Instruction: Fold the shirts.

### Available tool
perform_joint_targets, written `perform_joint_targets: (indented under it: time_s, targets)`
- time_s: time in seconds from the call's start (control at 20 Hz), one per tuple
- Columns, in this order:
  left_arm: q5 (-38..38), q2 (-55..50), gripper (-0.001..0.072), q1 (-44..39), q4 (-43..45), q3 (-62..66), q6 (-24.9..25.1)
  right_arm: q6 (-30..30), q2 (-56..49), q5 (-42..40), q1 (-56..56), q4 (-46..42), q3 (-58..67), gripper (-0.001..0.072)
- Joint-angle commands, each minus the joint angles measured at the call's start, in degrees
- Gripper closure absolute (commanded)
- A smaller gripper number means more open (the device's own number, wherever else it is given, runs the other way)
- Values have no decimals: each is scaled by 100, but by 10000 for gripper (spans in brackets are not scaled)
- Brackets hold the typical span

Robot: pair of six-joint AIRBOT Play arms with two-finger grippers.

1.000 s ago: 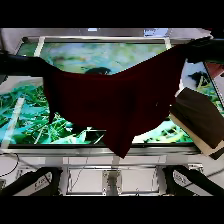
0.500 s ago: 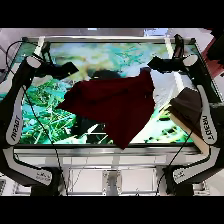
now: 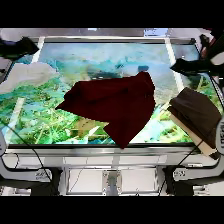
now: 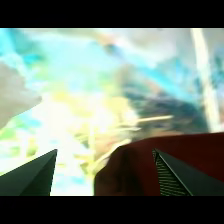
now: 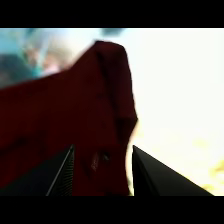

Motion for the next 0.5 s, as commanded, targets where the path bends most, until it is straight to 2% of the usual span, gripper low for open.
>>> perform_joint_targets:
  time_s: [0.0,0.1,0.25,0.45]
  targets:
    - [-966,612,7,343,1222,90,-24,-44,868,1060,-544,-664,-509,306]
    - [-1165,970,7,363,1421,-402,-9,-273,1558,1029,-726,-603,-1670,306]
    - [-933,1886,7,369,1486,-2452,151,-518,2673,483,-901,39,-4070,306]
    - [358,3003,7,369,1469,-5182,94,-369,3976,-278,-901,2564,-6745,306]
